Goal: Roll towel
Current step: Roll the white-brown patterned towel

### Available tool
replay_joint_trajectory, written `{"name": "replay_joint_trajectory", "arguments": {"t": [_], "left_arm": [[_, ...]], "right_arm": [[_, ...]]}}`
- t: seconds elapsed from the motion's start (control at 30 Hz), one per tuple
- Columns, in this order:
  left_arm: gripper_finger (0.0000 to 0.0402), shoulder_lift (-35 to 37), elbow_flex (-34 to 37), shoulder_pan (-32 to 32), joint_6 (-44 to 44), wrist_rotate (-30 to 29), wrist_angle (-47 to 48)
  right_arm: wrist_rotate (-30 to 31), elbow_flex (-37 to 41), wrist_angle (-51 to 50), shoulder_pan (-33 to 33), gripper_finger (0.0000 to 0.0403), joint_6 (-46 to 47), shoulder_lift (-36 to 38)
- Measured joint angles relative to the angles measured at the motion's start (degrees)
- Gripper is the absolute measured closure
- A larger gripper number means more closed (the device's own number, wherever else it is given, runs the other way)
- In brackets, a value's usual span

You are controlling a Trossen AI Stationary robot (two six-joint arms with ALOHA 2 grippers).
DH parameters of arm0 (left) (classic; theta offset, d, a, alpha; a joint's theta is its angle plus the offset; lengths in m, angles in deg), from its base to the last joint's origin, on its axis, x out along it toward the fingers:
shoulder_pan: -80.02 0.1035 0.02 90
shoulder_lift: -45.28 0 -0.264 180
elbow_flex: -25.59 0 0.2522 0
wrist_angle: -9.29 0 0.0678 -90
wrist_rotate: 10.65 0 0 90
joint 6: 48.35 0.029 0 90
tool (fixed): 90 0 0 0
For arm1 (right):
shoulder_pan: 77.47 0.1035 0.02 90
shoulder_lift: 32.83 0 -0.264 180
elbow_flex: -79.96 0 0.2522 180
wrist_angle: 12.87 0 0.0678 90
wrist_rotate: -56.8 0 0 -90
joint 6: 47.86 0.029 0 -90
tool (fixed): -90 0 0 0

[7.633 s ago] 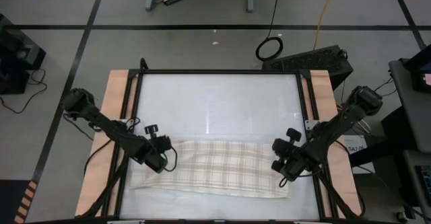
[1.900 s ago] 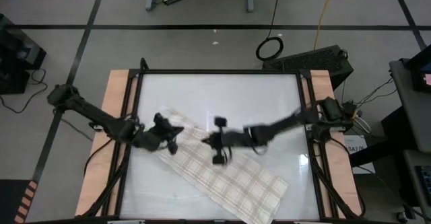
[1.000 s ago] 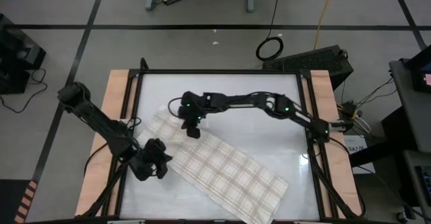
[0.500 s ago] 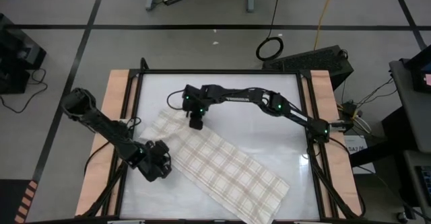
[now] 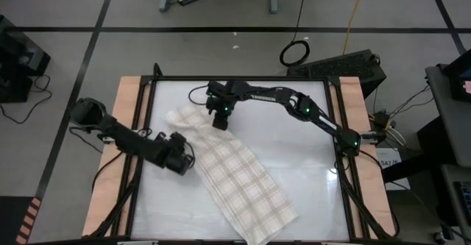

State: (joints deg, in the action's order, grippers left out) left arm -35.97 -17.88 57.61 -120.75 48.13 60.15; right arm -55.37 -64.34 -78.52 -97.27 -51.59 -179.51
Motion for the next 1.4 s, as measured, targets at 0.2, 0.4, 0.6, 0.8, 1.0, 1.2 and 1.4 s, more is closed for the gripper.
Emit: {"name": "replay_joint_trajectory", "arguments": {"t": [0.2, 0.4, 0.6, 0.8, 1.0, 1.2, 1.4], "left_arm": [[0.0395, 0.8, -2.2, 1.9, 5.3, 1.6, 0.1], [0.0393, 5.3, -5.4, 1.2, 5.7, -0.3, 7.3], [0.0382, 14.3, -7.1, 0.9, 10.2, -2.2, 14.1], [0.03, 25.9, -10.1, 5.5, 17.8, -2.3, 20.4], [0.0217, 30.6, -15.3, 22.1, 37.2, 4.3, 20.6], [0.021, 29.0, -19.4, 35.6, 56.3, 7.4, 19.8], [0.021, 26.8, -19.8, 40.5, 58.3, 7.0, 16.0]], "right_arm": [[-1.0, -0.1, -6.8, 0.9, 0.0403, -1.9, 6.2], [7.9, -0.1, -20.3, 6.9, 0.0403, -4.7, 11.5], [11.6, -0.1, -32.7, 14.6, 0.039, -3.8, 15.7], [21.1, 0.0, -36.0, 23.4, 0.0379, 4.0, 21.3], [29.7, 7.4, -30.0, 32.6, 0.0378, 9.0, 25.7], [31.3, 24.5, -14.3, 37.9, 0.0378, 10.3, 31.7], [32.6, 48.5, 10.9, 40.2, 0.0378, 8.1, 41.6]]}}
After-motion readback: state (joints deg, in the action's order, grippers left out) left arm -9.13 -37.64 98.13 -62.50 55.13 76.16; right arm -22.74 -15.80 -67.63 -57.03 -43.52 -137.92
